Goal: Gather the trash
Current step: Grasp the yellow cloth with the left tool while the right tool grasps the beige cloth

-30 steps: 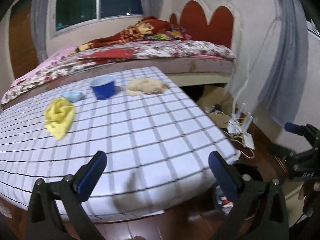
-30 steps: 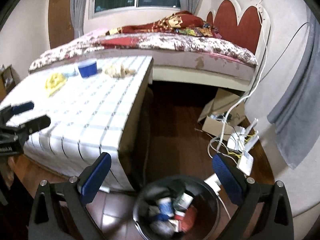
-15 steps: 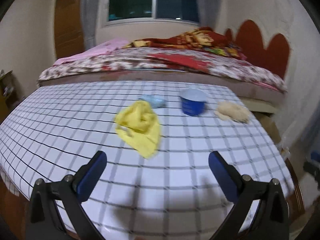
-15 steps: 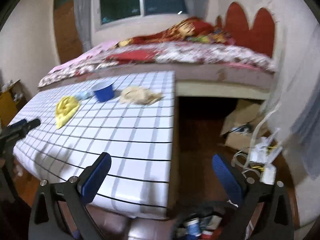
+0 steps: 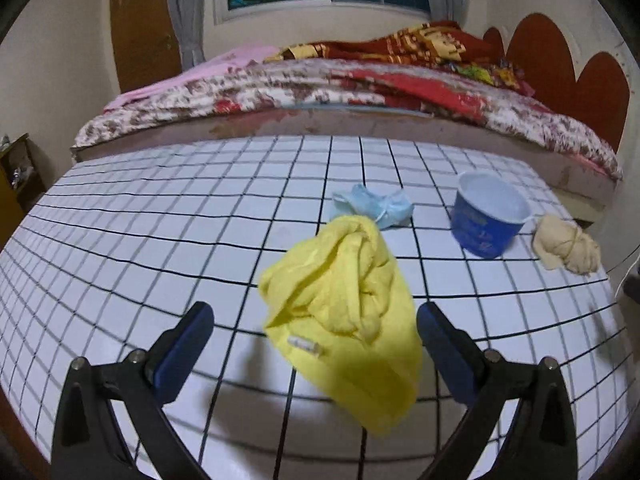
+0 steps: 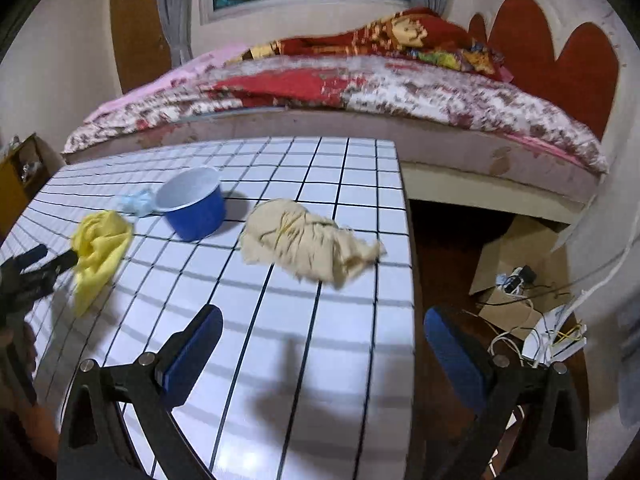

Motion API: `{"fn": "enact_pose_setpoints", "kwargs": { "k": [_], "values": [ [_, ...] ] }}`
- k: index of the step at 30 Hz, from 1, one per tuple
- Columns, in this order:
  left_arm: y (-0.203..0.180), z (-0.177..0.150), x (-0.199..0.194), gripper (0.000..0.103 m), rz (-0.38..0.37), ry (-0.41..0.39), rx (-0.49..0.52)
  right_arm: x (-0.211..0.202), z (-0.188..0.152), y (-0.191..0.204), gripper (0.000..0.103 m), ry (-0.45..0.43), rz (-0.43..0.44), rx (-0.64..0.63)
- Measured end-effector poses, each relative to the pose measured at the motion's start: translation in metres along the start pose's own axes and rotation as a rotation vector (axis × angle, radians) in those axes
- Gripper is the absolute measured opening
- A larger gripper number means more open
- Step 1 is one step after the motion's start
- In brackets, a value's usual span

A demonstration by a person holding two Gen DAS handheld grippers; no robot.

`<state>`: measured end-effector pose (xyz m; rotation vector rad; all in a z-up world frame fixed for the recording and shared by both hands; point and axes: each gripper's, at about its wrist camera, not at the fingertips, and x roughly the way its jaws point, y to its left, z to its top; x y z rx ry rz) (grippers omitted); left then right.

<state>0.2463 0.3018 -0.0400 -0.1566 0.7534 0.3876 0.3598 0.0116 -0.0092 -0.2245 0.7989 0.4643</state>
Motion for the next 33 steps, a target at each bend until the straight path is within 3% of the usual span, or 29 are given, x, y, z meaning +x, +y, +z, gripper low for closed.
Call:
{"fn": "enact_pose_setpoints", "kwargs": {
  "k": [10,15,17,18,20,22,33],
  "values": [
    [0.001,0.017,0.029,0.099,-0.04,0.041,0.004,0.072,0.037,0.022,0.102,0.078,-0.03,-0.072],
    [-0.002,0.018,0.045,0.087,-0.061,0.093,0.02,0.088,0.036,0.033,0.084,0.118,-0.027,-0.086],
    [-0.004,0.016,0.049,0.075,-0.074,0.121,0.033,0.087,0.036,0.033,0.076,0.108,-0.02,-0.07],
    [-0.005,0.016,0.05,0.064,-0.09,0.128,0.035,0.086,0.035,0.033,0.072,0.101,-0.016,-0.061],
    [-0.004,0.015,0.047,0.051,-0.118,0.122,0.029,0.083,0.034,0.034,0.058,0.095,-0.018,-0.059],
    [-0.003,0.013,0.042,0.036,-0.137,0.113,0.025,0.077,0.031,0.035,0.052,0.091,-0.003,-0.054],
    [-0.013,0.012,-0.016,0.033,-0.198,-0.001,0.049,0.007,-0.003,0.018,0.051,0.0,0.047,0.005]
  ]
}}
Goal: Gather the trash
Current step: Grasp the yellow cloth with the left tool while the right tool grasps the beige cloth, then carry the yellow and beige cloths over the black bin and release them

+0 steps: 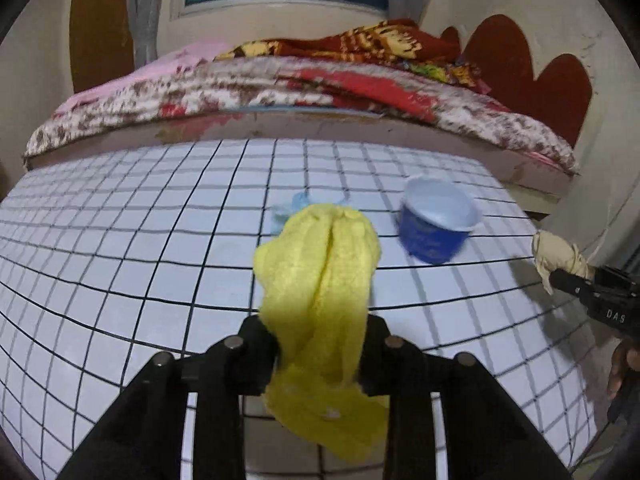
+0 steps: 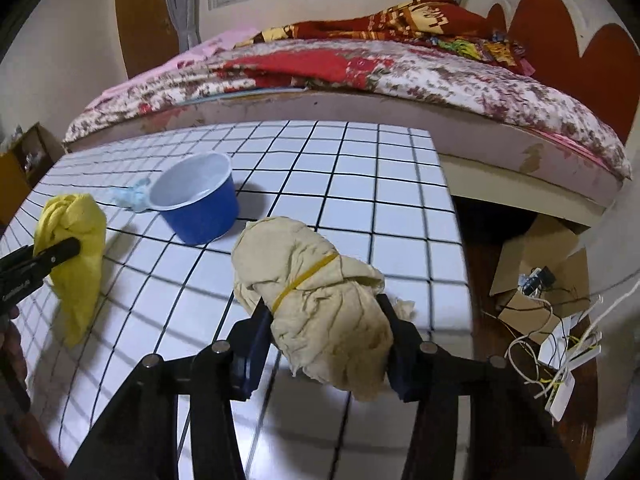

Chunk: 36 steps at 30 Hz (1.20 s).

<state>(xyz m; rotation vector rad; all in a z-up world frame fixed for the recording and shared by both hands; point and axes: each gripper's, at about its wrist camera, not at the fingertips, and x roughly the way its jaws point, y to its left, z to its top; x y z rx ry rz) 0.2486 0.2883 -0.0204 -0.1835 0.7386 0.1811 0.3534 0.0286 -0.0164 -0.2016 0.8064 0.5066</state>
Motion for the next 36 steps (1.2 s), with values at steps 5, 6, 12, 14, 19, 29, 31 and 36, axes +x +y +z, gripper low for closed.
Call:
{"fn": "enact_pose_setpoints", "kwargs": {
  "k": [5,6,12,14,19,29,31,36],
  "values": [
    [-0.022,-0.006,-0.03,0.033,-0.028,-0.049,0.048,-0.044,-0.017,-0.015,0.051,-0.055,0.005,0.043],
    [-0.024,-0.007,-0.032,0.033,-0.031,-0.053,0.053,-0.053,-0.021,-0.017,0.051,-0.067,0.007,0.051],
    [-0.055,-0.019,-0.061,0.033,-0.074,-0.075,0.1,-0.096,-0.045,-0.03,0.051,-0.106,0.0,0.06],
    [-0.067,-0.023,-0.07,0.033,-0.088,-0.084,0.116,-0.114,-0.055,-0.034,0.051,-0.124,-0.007,0.058],
    [-0.098,-0.034,-0.093,0.033,-0.136,-0.103,0.158,-0.16,-0.081,-0.051,0.051,-0.171,-0.016,0.078],
    [-0.165,-0.06,-0.126,0.033,-0.244,-0.116,0.198,-0.226,-0.133,-0.084,0.051,-0.248,-0.067,0.136],
    [-0.177,-0.066,-0.129,0.033,-0.261,-0.109,0.205,-0.234,-0.144,-0.092,0.051,-0.255,-0.079,0.152],
    [-0.212,-0.082,-0.135,0.033,-0.303,-0.09,0.252,-0.246,-0.164,-0.112,0.051,-0.247,-0.095,0.182]
  ]
}}
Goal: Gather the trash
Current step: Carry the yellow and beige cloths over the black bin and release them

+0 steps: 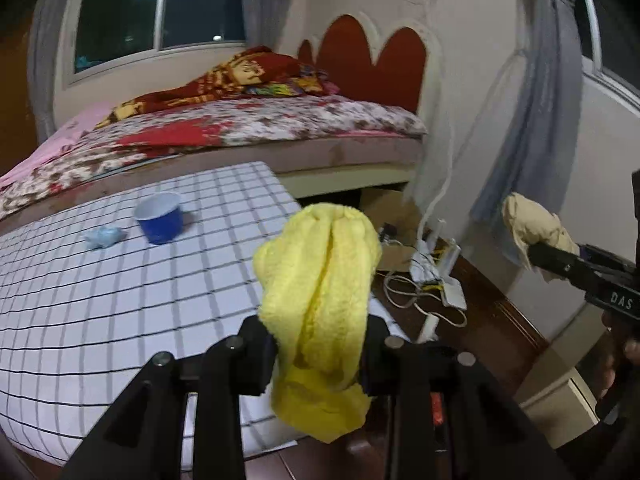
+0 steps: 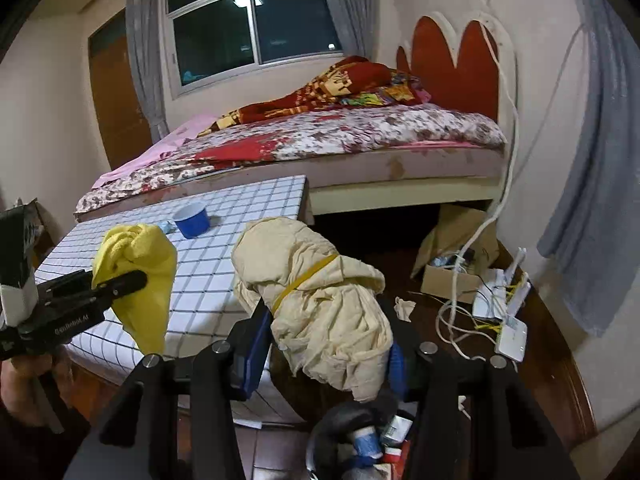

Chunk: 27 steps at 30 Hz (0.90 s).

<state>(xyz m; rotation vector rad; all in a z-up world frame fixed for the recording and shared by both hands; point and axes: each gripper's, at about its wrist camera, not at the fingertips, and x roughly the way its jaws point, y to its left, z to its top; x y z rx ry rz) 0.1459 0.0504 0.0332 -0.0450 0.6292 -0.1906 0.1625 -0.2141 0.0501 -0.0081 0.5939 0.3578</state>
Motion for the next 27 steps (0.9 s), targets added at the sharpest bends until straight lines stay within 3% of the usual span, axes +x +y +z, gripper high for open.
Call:
{"fn": "enact_pose_setpoints", "kwargs": {
  "k": [13,27],
  "values": [
    [-0.092,-0.022,0.016,0.033,-0.132,0.066,0.09,-0.03,-0.049,-0.069,0.051,0.061,-0.118,0.068],
    [-0.142,-0.053,0.046,0.033,-0.204,0.151,0.145,-0.029,-0.096,-0.114,0.051,0.166,-0.196,0.125]
  ]
}}
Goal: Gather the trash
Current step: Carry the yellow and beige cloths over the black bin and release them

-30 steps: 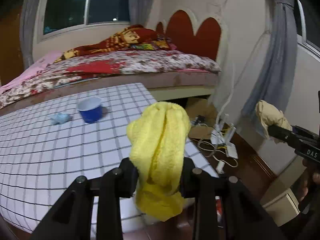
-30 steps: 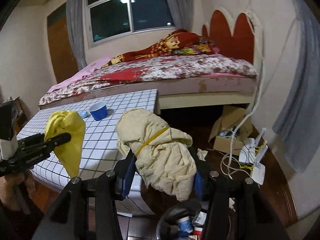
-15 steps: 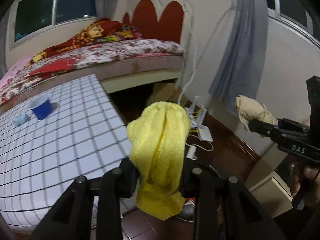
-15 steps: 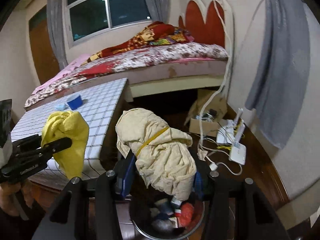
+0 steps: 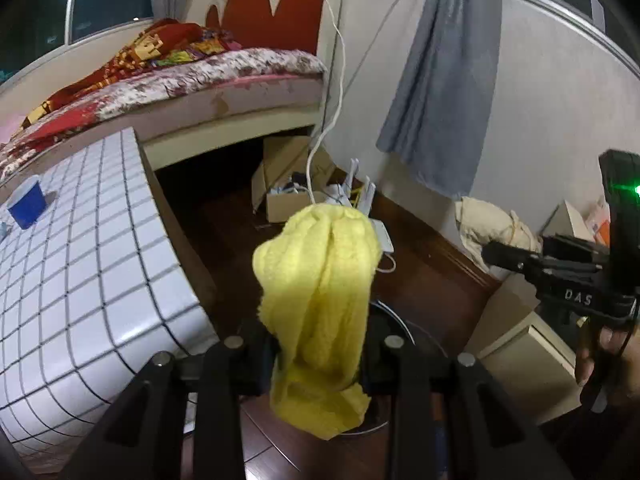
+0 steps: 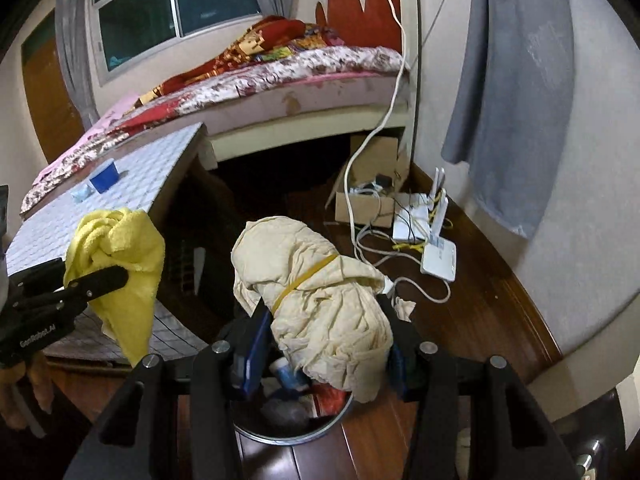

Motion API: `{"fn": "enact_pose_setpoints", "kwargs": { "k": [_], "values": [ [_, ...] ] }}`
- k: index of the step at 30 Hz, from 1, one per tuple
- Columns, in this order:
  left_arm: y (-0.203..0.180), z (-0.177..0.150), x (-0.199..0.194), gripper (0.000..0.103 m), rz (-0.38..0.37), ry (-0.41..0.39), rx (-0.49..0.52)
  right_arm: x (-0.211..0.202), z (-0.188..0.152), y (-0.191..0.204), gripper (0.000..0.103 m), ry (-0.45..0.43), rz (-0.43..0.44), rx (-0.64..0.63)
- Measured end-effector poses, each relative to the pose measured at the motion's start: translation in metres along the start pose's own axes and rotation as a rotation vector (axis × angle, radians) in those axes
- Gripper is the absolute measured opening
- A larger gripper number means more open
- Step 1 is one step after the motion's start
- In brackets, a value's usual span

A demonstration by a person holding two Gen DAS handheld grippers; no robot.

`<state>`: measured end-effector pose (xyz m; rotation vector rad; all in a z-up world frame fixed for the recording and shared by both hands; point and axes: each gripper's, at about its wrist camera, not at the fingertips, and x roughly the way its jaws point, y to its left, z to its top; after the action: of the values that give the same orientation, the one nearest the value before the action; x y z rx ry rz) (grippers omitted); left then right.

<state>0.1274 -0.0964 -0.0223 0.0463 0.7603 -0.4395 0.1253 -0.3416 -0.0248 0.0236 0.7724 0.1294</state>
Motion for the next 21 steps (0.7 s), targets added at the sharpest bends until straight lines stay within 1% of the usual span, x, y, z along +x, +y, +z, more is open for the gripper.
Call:
{"fn": "enact_pose_setpoints", "kwargs": {
  "k": [6,14,21],
  "values": [
    [-0.007,-0.013,0.02,0.033,-0.014,0.051,-0.001,0.015,-0.013,0.006,0.051,0.051,-0.014,-0.043],
    [-0.007,-0.034,0.05,0.033,-0.031,0.128,-0.008,0.062,-0.034,0.013,0.051,0.163,-0.014,-0.08],
    [-0.008,-0.045,0.08,0.033,-0.056,0.193,-0.003,0.092,-0.044,0.02,0.051,0.221,-0.013,-0.121]
  ]
}}
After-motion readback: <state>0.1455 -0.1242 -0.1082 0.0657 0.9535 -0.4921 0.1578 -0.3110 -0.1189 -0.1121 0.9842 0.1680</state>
